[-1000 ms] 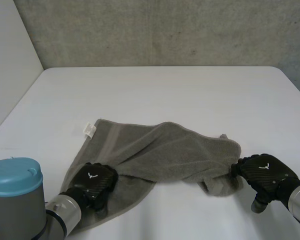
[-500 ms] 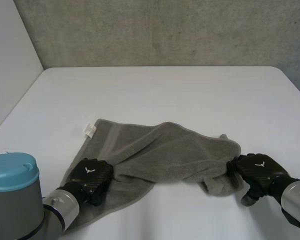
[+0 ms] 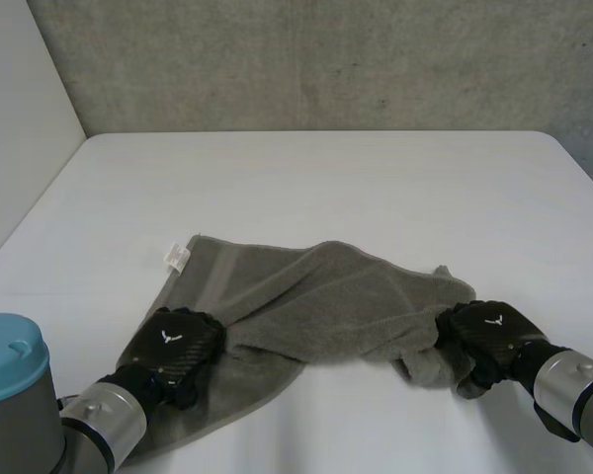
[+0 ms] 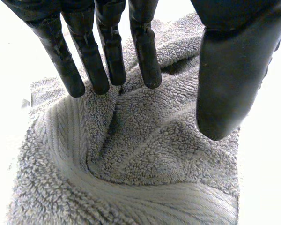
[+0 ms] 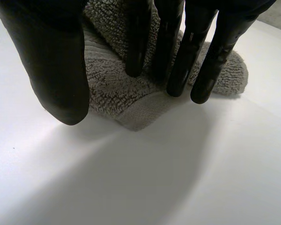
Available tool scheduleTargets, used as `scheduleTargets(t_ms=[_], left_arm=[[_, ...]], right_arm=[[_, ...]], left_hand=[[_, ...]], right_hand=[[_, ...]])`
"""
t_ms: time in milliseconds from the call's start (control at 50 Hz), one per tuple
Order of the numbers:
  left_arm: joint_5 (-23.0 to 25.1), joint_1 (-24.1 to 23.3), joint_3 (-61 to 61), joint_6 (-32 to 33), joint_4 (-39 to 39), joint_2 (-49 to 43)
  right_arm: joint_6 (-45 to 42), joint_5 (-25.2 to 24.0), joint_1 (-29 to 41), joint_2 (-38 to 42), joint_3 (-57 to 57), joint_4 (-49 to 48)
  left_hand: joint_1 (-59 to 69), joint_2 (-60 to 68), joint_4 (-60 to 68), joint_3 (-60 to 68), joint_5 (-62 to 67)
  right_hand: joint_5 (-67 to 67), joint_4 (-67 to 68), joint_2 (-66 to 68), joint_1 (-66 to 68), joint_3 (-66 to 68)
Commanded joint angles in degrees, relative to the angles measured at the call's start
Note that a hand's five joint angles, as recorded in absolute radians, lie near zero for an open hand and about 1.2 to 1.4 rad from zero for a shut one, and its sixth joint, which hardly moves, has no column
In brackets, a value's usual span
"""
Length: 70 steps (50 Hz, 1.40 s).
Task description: Fold the towel.
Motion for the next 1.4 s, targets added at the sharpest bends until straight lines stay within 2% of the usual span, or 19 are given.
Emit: scheduleTargets(t_ms=[20,60,140,220,340,520,680,740,780,800,840,1060,1180,1280,1320,1400], left_arm=[[-0.01,0.0,-0.9,0.44,-0.44,-0.2],[-0.09,0.0,-0.99,0.88,-0.79,-0.11],[-0.01,0.0,-1.61,1.94,-1.23,-0.11],[-0.18,0.0,-1.69,2.03,-1.23,-0.29],[-0.44,-0.26,-1.78,2.12,-0.97,-1.34],[-0.62,0.0,-1.52,2.29,-0.79,-3.45],[-0.62,0.09,-1.08,2.29,-0.61,-4.94],[-0.62,0.18,-0.82,2.29,-0.44,-5.3],[-1.06,0.18,-0.64,2.29,-0.44,-5.3],[-1.06,0.18,-0.64,2.29,-0.44,-5.3],[-1.85,0.27,-0.46,2.29,-0.35,-5.3],[-2.64,0.36,-0.11,2.29,-0.44,-4.94],[-3.17,0.53,0.06,2.29,-0.61,-4.86],[-3.78,1.15,0.94,2.29,-0.88,-2.66],[-3.78,2.02,2.86,2.55,-1.05,-0.3],[-3.52,3.61,6.92,4.58,-1.58,1.38]], right_arm=[[0.02,0.48,2.16,1.98,-0.87,-0.61],[0.37,0.48,2.43,2.15,-0.87,-0.87],[2.47,0.48,2.95,2.33,-1.74,-1.84],[2.66,0.48,2.96,2.94,-2.18,-1.84],[2.74,0.48,2.69,3.56,-2.71,-1.75],[3.09,0.48,2.34,2.68,-3.33,-1.67],[3.27,-0.13,0.32,-2.68,-2.98,-1.4],[4.06,-0.48,-0.47,-3.38,-2.63,-1.32],[4.5,-0.48,-0.65,-4.08,-2.36,-1.32],[4.5,-0.48,-0.65,-4.08,-2.36,-1.32],[4.5,-0.48,-0.56,-4.17,-2.19,-1.32],[4.5,-0.48,-0.65,-4.35,-2.19,-1.32],[4.15,0.04,-0.74,-5.67,-2.8,-0.7],[2.22,-0.31,-0.65,-7.34,-4.82,5.36],[-1.72,-0.66,-0.56,-7.78,-8.49,12.1],[-5.69,-0.48,-0.03,-7.78,-14.58,16.7]], left_hand=[[-5.93,-6.77,-6.75,-6.58,-5.43],[-7.94,-8.78,-8.76,-8.59,-7.44],[-11.16,-11.99,-11.98,-11.8,-10.65],[-15.68,-16.52,-16.5,-16.32,-15.17],[-16.04,-16.88,-16.86,-16.68,-15.53],[-15.2,-16.04,-16.02,-15.84,-14.69],[-8.97,-9.81,-9.79,-9.62,-8.47],[-2.08,-2.92,-2.9,-2.72,-1.57],[8.97,8.13,8.15,8.32,9.47],[9.02,8.19,8.2,8.38,9.53],[17.06,16.22,16.24,16.41,17.57],[28.87,28.04,28.05,28.23,29.38],[41.99,41.16,41.17,41.35,42.5],[47.19,46.35,46.37,46.54,47.69],[47.19,46.35,46.37,46.54,47.69],[47.19,46.35,46.37,46.54,47.69]], right_hand=[[0.2,0.51,1.3,0.99,0.54],[2.03,2.35,3.13,2.82,2.37],[18.33,18.65,19.43,19.12,18.68],[25.39,25.71,26.49,26.19,25.74],[42.81,43.13,43.92,43.61,43.16],[42.86,43.18,43.96,43.66,43.21],[42.86,43.18,43.96,43.66,43.21],[42.86,43.18,43.96,43.66,43.21],[42.86,43.18,43.96,43.66,43.21],[42.86,43.18,43.96,43.66,43.21],[42.86,43.18,43.96,43.66,43.21],[42.86,43.18,43.96,43.66,43.21],[42.86,43.18,43.96,43.66,43.21],[42.86,43.18,43.96,43.66,43.21],[42.86,43.18,43.96,43.66,43.21],[42.86,43.18,43.96,43.66,43.21]])
